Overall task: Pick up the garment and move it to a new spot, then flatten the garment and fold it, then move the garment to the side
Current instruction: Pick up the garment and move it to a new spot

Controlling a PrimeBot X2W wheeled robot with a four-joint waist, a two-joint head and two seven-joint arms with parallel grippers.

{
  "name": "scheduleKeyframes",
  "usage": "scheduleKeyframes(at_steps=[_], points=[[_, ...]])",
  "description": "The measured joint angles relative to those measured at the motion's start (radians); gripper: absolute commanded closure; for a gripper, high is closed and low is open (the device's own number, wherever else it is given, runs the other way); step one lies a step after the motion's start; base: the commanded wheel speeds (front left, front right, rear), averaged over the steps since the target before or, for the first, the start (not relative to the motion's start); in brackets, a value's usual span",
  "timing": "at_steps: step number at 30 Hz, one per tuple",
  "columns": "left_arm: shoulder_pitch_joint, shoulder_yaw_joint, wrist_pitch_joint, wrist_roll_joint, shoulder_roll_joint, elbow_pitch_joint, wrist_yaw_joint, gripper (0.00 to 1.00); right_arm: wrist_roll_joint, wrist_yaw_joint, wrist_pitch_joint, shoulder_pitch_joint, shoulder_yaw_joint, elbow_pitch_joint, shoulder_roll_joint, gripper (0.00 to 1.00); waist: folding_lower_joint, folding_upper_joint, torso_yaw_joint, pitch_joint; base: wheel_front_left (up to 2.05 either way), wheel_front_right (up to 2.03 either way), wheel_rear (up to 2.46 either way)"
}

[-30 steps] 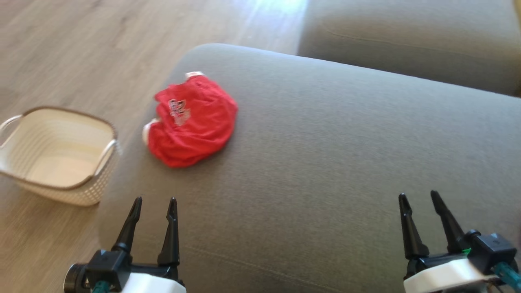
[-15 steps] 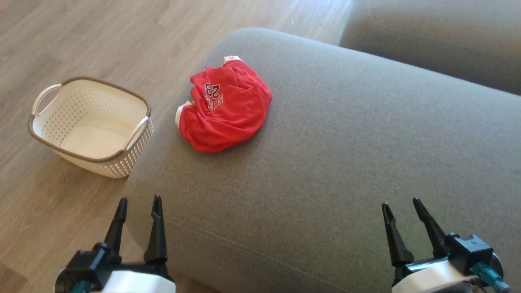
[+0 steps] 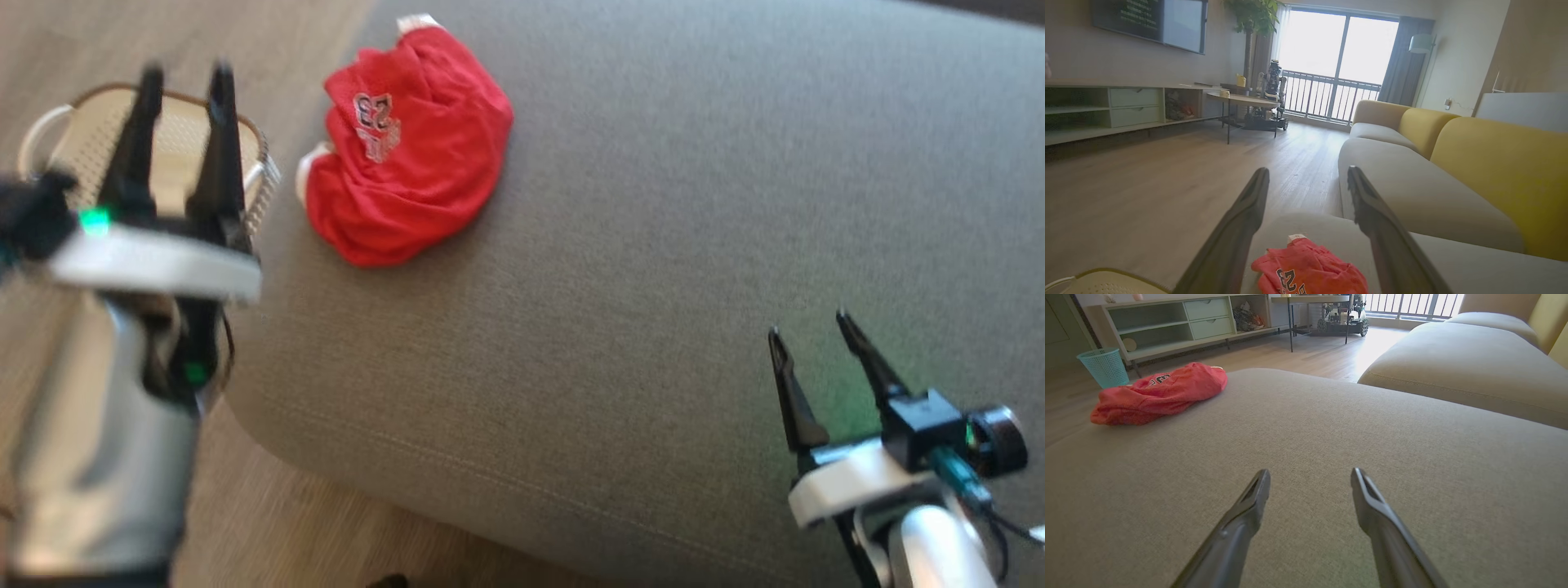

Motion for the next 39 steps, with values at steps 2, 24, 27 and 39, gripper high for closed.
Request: scheduleKeyframes(at_steps=[2, 24, 27, 39], points=[[-0.163, -0.099, 0.068, -0.158, 0.067, 0.090, 0.000, 0.00, -0.051, 0.000, 0.000, -0.055, -0.004, 0.002, -0.001, 0.00, 0.0000, 0.0000, -0.021, 0.049, 0.00, 0.00, 0.00], [-0.601, -0.680, 0.473, -0.598, 0.206, 0.595, 0.000, 0.00, -0.070, 0.001, -0.012, -0.307, -0.050, -0.027, -0.025, 0.00, 0.0000, 0.0000, -0.095, 0.343, 0.00, 0.00, 0.00], [-0.601, -0.725, 0.478, -0.637, 0.206, 0.605, 0.000, 0.00, -0.070, 0.001, -0.012, -0.336, -0.037, -0.030, -0.025, 0.00, 0.0000, 0.0000, -0.106, 0.360, 0.00, 0.00, 0.00], [-0.629, -0.872, 0.299, -0.699, 0.265, 0.582, -0.006, 1.00, -0.058, 0.000, -0.012, -0.489, 0.007, 0.007, -0.032, 0.00, 0.0000, 0.0000, -0.149, 0.368, 0.00, 0.00, 0.00]])
